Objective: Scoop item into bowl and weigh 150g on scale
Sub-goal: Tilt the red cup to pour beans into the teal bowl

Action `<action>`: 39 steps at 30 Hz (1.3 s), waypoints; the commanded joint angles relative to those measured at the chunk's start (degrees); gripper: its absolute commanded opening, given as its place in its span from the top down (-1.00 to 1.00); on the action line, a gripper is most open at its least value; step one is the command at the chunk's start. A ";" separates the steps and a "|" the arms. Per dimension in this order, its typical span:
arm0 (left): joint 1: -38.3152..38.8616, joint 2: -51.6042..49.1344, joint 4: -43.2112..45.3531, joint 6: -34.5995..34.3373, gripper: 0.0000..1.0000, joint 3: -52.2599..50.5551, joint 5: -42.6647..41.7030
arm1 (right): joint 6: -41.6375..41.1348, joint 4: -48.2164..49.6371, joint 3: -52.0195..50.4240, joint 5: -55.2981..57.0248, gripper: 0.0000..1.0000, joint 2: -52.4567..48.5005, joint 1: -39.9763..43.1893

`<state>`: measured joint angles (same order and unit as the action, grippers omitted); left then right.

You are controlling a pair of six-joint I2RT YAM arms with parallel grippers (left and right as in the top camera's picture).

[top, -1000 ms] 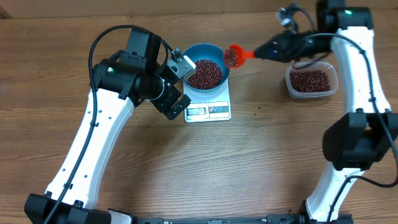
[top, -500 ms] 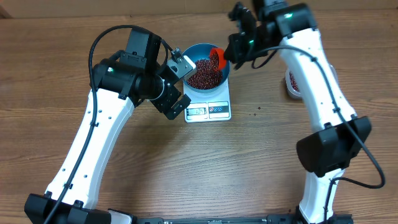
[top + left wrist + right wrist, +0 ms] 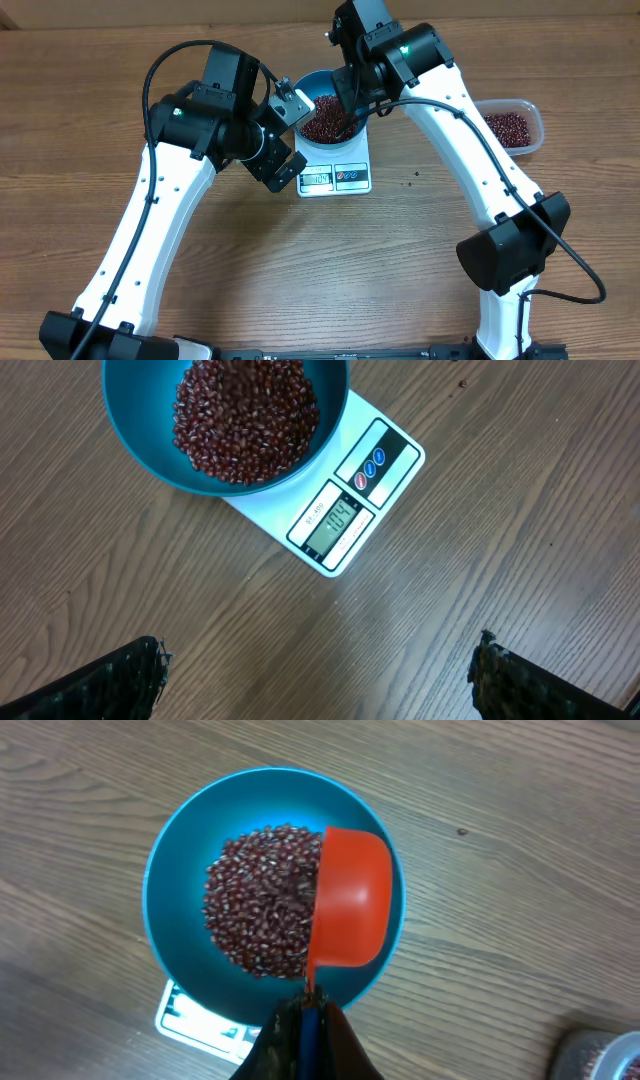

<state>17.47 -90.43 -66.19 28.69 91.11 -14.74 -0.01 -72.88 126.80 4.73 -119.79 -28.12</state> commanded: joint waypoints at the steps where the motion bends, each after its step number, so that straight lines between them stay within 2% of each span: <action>1: -0.20 -0.33 0.04 0.90 -0.99 -0.33 -0.07 | -0.42 0.46 2.01 2.12 0.93 0.09 0.11; 9: -0.20 -0.33 0.04 0.90 -0.99 -0.31 -0.04 | -0.39 0.44 2.01 1.97 0.93 0.09 0.11; 20: -0.20 -0.33 0.04 0.90 -0.99 -0.33 -0.04 | 1.77 0.42 2.01 -3.87 0.93 0.09 0.17; 39: -0.20 -0.33 0.04 0.90 -0.99 -0.33 -0.07 | 1.70 -0.39 2.95 0.11 0.93 0.09 -0.57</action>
<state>17.47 -90.43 -66.19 28.69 91.11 -14.74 1.56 -73.14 127.87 3.36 -119.79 -28.42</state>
